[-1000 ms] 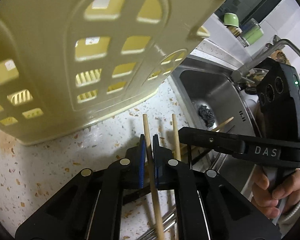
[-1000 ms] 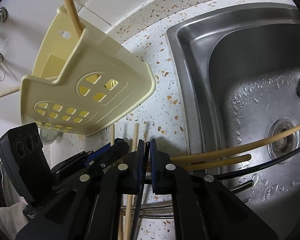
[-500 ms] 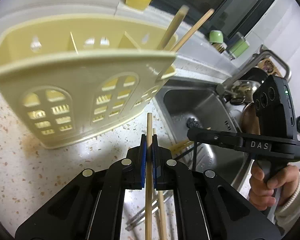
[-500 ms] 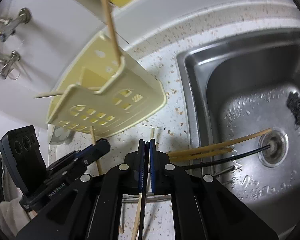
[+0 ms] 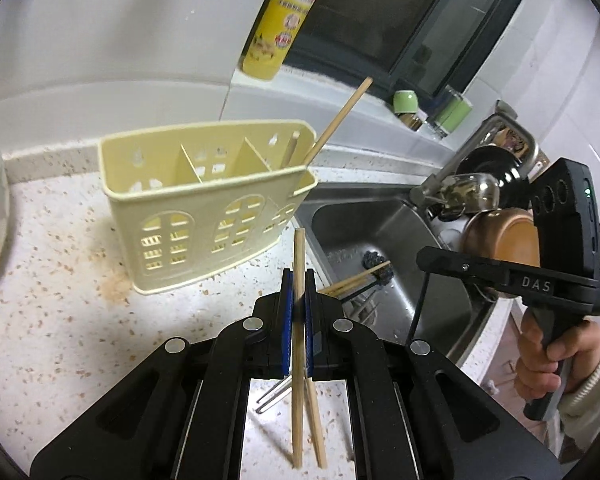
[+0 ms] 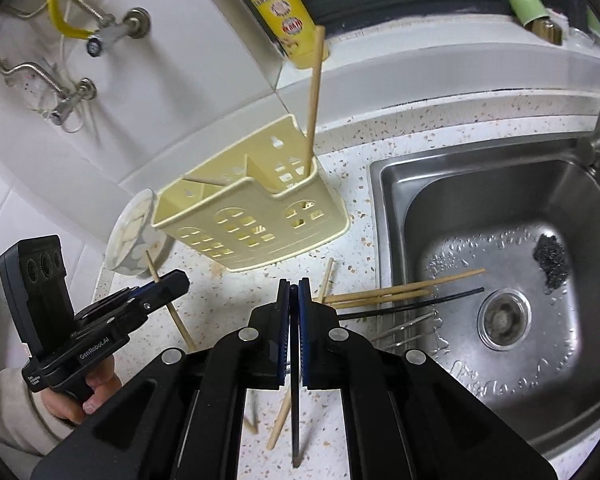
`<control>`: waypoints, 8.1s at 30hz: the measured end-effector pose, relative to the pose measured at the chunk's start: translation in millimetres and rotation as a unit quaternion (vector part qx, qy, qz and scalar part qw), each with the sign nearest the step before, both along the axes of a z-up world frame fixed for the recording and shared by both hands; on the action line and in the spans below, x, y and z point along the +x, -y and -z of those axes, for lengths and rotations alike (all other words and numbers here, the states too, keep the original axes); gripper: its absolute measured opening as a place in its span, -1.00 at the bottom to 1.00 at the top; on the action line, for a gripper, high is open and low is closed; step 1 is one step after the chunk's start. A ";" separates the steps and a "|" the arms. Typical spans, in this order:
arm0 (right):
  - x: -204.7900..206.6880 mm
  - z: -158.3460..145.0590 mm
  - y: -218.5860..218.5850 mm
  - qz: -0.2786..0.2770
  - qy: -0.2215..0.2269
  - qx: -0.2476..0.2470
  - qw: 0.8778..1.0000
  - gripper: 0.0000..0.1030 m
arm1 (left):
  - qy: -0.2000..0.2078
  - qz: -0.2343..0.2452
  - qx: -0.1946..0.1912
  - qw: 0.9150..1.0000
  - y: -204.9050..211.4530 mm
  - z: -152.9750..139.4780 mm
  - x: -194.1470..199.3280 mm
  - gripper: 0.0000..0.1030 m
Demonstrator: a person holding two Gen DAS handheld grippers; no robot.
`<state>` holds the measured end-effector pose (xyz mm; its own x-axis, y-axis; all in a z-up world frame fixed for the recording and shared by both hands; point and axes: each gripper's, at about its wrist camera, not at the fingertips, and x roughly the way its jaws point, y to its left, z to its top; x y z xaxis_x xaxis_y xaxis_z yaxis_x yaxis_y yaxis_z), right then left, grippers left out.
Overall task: Organize utensils
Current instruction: 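Raise the chopstick in the left tool over the caddy while the right tool carries its chopstick there, then open the left tool over the caddy while the right tool opens to release its chopstick, then return the left tool to the pile and grasp a chopstick while the right tool grasps another, then lift the chopstick in the left tool over the caddy while the right tool carries its chopstick there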
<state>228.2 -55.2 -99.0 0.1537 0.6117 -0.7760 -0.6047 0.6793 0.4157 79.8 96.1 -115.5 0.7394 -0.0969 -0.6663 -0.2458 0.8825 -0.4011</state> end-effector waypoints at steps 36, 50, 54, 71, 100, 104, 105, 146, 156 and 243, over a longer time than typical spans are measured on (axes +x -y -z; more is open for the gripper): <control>41.3 -193.3 -32.4 -0.018 0.198 0.061 0.978 -0.98 | 0.172 -0.025 0.136 0.975 -48.8 -185.4 45.5 -0.92; 69.3 -146.8 -86.9 -0.034 0.193 0.009 0.980 -0.98 | 0.088 -0.028 0.153 0.984 -62.8 -125.8 102.7 -0.92; 72.1 -127.0 -86.4 -0.026 0.178 0.005 0.984 -0.98 | 0.072 -0.030 0.147 0.986 -64.3 -113.7 109.1 -0.92; 83.5 -110.6 -63.3 0.016 0.122 0.028 0.992 -0.83 | 0.064 -0.024 0.144 0.987 -59.8 -120.4 115.8 -0.15; 27.8 -84.3 55.9 0.141 0.079 0.053 0.985 -0.70 | 0.065 0.046 0.110 0.991 12.3 -129.9 48.0 -0.12; 24.8 -63.0 72.5 0.161 0.058 0.066 0.983 -0.70 | 0.052 0.056 0.110 0.991 22.5 -115.6 49.5 -0.12; 22.9 -54.6 77.5 0.165 0.048 0.077 0.982 -0.70 | 0.047 0.057 0.111 0.991 25.2 -110.1 50.6 -0.12; 34.3 148.1 101.8 0.268 -0.203 0.109 0.936 -0.69 | -0.153 0.003 0.117 0.981 47.8 78.3 112.3 -0.05; 37.0 168.7 98.6 0.267 -0.235 0.128 0.926 -0.69 | -0.176 0.003 0.112 0.978 41.2 100.4 131.1 -0.07; 35.4 -156.6 -0.3 0.065 0.152 0.101 0.981 -0.99 | 0.139 -0.025 0.136 0.981 -25.3 -202.7 52.6 -0.93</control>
